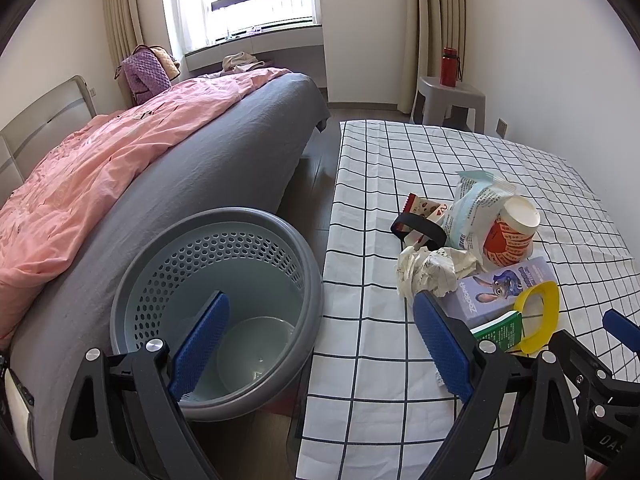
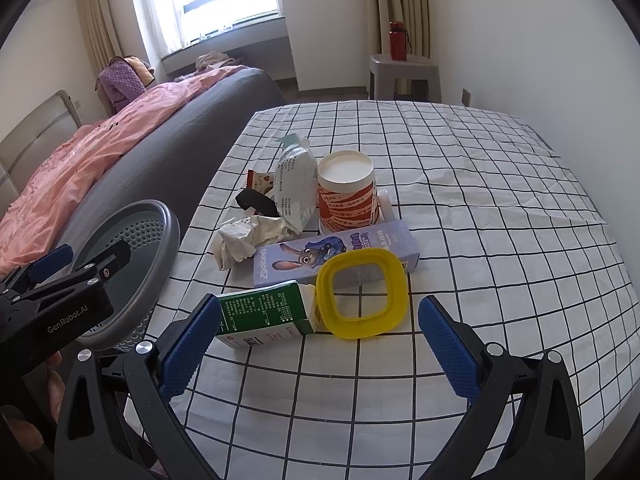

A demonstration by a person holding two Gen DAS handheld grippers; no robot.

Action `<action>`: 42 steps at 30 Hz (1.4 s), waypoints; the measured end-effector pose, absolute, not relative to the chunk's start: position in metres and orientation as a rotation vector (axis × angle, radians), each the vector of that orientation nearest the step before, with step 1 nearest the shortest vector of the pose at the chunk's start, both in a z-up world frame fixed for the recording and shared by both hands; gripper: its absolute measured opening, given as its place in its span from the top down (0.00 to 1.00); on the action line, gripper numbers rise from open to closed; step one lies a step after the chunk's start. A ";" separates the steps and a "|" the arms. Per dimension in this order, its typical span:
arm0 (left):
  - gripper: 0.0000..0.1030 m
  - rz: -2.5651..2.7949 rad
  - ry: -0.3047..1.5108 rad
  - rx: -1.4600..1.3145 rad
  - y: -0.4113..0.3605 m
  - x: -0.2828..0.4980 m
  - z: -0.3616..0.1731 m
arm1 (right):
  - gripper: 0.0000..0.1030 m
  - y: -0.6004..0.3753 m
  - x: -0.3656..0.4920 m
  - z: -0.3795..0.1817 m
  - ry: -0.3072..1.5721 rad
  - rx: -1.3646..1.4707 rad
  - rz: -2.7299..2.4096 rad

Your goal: Collect trash

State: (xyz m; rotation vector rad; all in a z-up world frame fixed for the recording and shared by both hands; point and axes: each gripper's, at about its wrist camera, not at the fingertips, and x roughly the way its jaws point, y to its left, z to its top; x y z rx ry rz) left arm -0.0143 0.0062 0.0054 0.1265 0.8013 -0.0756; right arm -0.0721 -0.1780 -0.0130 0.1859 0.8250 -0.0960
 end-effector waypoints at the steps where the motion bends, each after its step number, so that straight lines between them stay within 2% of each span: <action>1: 0.14 -0.076 0.802 0.127 0.006 -0.014 0.005 | 0.06 -0.178 -0.072 -0.013 0.823 0.187 -0.096; 42: 0.14 -0.084 0.802 0.134 0.009 -0.016 0.003 | 0.06 -0.178 -0.071 -0.013 0.827 0.193 -0.102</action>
